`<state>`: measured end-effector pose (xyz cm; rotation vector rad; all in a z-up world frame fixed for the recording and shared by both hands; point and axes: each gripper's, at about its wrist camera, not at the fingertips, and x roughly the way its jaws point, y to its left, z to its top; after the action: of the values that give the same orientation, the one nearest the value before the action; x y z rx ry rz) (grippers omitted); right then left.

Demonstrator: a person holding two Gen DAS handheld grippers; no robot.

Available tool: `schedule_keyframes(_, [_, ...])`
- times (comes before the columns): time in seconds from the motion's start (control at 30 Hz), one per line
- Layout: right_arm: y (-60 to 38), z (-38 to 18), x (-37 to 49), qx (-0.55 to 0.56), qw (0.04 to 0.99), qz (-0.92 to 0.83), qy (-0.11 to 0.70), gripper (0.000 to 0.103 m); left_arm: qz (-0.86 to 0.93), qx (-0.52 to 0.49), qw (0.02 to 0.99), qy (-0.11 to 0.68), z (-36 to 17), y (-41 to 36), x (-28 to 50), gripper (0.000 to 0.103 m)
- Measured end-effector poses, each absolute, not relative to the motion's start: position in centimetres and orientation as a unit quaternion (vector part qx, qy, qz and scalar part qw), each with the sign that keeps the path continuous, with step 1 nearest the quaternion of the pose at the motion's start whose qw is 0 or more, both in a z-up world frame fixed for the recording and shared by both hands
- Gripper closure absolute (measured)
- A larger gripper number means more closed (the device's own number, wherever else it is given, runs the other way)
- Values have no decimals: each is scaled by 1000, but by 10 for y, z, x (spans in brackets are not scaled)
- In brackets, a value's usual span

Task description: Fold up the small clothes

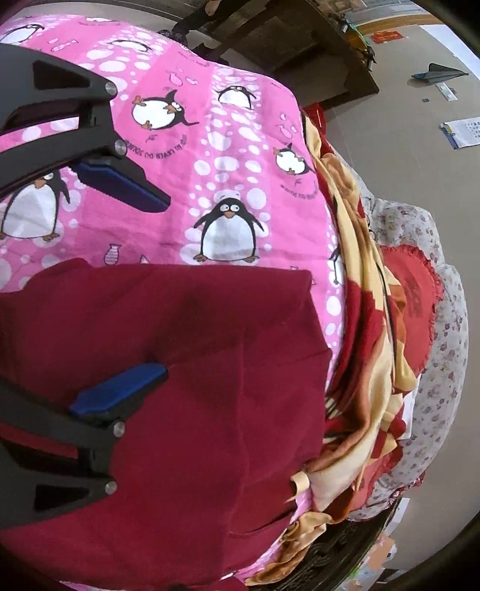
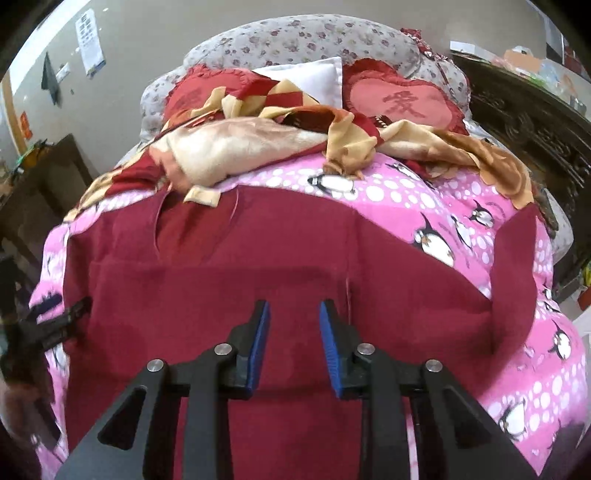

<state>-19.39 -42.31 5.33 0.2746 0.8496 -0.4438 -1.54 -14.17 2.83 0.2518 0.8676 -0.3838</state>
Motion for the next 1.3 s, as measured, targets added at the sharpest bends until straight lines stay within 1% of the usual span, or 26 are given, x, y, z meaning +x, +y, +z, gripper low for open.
schedule_keyframes(0.1, [-426, 22, -189, 117, 851, -233, 456, 74, -184, 116, 884, 413, 37, -138, -23, 15])
schedule_keyframes(0.13, [-424, 23, -192, 110, 855, -236, 448, 71, -187, 116, 885, 411, 41, -138, -26, 15])
schedule_keyframes(0.2, [-423, 30, -198, 118, 859, -227, 443, 71, -192, 117, 885, 408, 47, -138, -32, 15])
schedule_keyframes(0.37, [-437, 49, -227, 187, 869, -199, 413, 70, -207, 120, 882, 405, 57, -145, -44, 15])
schedule_keyframes(0.5, [-463, 76, -262, 173, 872, -256, 381, 70, -232, 105, 880, 401, 64, -150, -65, 15])
schedule_keyframes(0.6, [-497, 86, -287, 186, 859, -304, 367, 60, -258, 104, 871, 405, 59, -163, -80, 15])
schedule_keyframes(0.7, [-551, 83, -315, 243, 826, -359, 359, 59, -270, 135, 860, 412, 45, -181, -89, 15])
schedule_keyframes(0.8, [-579, 78, -326, 283, 811, -375, 347, 59, -267, 150, 854, 421, 31, -192, -92, 15])
schedule_keyframes(1.0, [-604, 70, -297, 280, 812, -371, 352, 59, -262, 158, 851, 427, 21, -196, -92, 15])
schedule_keyframes(1.1, [-629, 52, -270, 286, 794, -387, 372, 59, -261, 158, 849, 431, 20, -194, -92, 15])
schedule_keyframes(1.23, [-655, 29, -258, 320, 774, -403, 370, 59, -259, 161, 848, 434, 20, -192, -94, 15])
schedule_keyframes(1.3, [-665, 15, -254, 326, 760, -406, 388, 60, -258, 166, 847, 435, 19, -193, -94, 15])
